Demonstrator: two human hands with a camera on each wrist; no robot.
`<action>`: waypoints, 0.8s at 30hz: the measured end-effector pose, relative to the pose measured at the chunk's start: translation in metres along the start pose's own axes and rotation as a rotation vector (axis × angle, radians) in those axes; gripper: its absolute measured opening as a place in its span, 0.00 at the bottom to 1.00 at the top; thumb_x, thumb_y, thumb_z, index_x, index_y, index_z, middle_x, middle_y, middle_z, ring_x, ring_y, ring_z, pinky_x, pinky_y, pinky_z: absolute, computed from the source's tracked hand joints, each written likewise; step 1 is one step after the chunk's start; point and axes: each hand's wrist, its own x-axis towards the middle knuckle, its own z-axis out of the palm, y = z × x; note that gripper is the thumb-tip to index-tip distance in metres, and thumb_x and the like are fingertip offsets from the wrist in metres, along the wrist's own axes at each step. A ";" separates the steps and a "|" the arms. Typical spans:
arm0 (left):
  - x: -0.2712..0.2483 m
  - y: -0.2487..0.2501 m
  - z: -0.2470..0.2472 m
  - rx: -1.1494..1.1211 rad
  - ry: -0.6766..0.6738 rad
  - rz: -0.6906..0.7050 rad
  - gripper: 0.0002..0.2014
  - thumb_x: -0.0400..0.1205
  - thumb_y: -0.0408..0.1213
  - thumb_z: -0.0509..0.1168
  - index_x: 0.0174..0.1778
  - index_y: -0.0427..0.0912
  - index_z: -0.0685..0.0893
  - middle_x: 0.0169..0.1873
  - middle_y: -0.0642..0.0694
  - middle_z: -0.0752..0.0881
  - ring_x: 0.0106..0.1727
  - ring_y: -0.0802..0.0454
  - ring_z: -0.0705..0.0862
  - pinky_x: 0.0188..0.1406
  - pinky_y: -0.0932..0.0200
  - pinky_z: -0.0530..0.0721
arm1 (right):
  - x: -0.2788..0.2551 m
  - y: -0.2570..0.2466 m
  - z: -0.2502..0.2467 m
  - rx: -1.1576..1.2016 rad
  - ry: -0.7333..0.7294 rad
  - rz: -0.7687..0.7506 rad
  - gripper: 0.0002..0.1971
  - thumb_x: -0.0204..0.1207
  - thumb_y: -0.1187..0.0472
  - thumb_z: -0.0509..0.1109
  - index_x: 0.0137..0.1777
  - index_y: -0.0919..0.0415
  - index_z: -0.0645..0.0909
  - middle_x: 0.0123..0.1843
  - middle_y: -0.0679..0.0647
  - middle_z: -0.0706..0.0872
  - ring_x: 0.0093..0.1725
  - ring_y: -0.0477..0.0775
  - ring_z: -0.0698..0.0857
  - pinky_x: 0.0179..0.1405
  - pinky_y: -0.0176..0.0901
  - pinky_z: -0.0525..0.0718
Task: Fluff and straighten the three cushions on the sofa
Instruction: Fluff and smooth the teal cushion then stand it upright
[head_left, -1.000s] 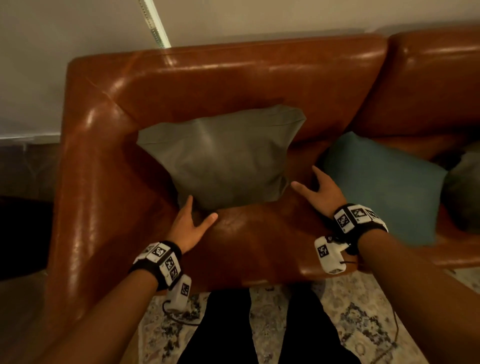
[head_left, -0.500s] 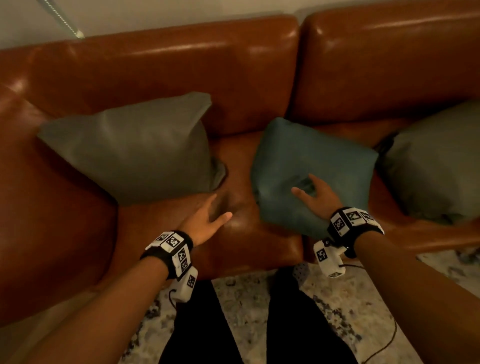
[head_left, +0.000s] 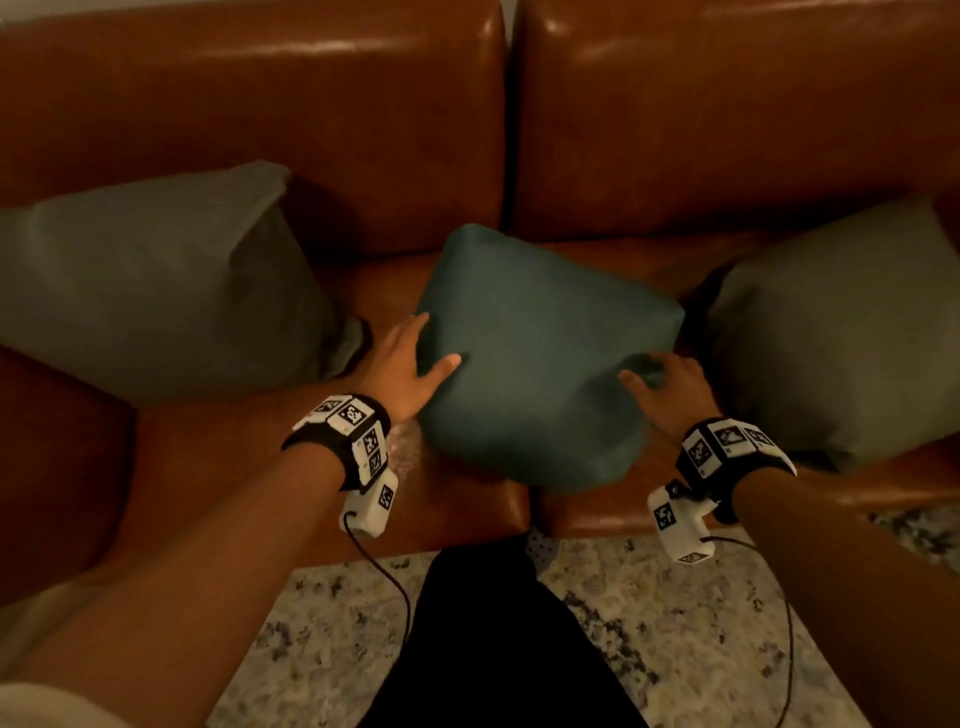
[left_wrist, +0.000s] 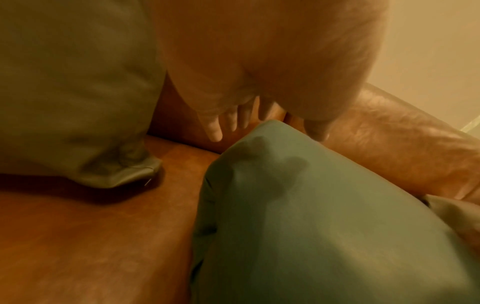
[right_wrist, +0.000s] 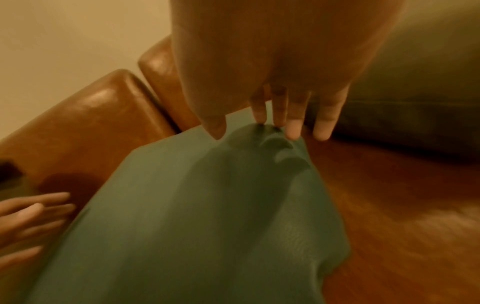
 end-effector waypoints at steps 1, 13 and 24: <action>0.010 0.003 0.000 -0.008 0.005 0.000 0.45 0.84 0.62 0.67 0.91 0.45 0.56 0.90 0.41 0.59 0.90 0.43 0.59 0.89 0.46 0.58 | 0.005 0.006 0.001 0.033 0.005 0.065 0.42 0.78 0.30 0.69 0.83 0.61 0.72 0.80 0.64 0.73 0.77 0.69 0.77 0.76 0.57 0.76; 0.093 0.002 0.007 -0.328 -0.140 -0.104 0.55 0.67 0.72 0.78 0.88 0.58 0.63 0.82 0.52 0.76 0.80 0.47 0.77 0.82 0.42 0.73 | 0.032 0.012 0.035 0.552 -0.091 0.305 0.74 0.42 0.15 0.79 0.90 0.43 0.55 0.85 0.50 0.73 0.80 0.66 0.76 0.80 0.64 0.75; 0.016 0.030 -0.026 -0.476 0.172 -0.038 0.44 0.71 0.55 0.83 0.81 0.52 0.71 0.69 0.59 0.81 0.71 0.58 0.81 0.72 0.56 0.78 | 0.014 -0.030 -0.053 0.556 0.000 -0.076 0.63 0.56 0.35 0.90 0.89 0.40 0.57 0.82 0.41 0.76 0.78 0.52 0.79 0.76 0.56 0.79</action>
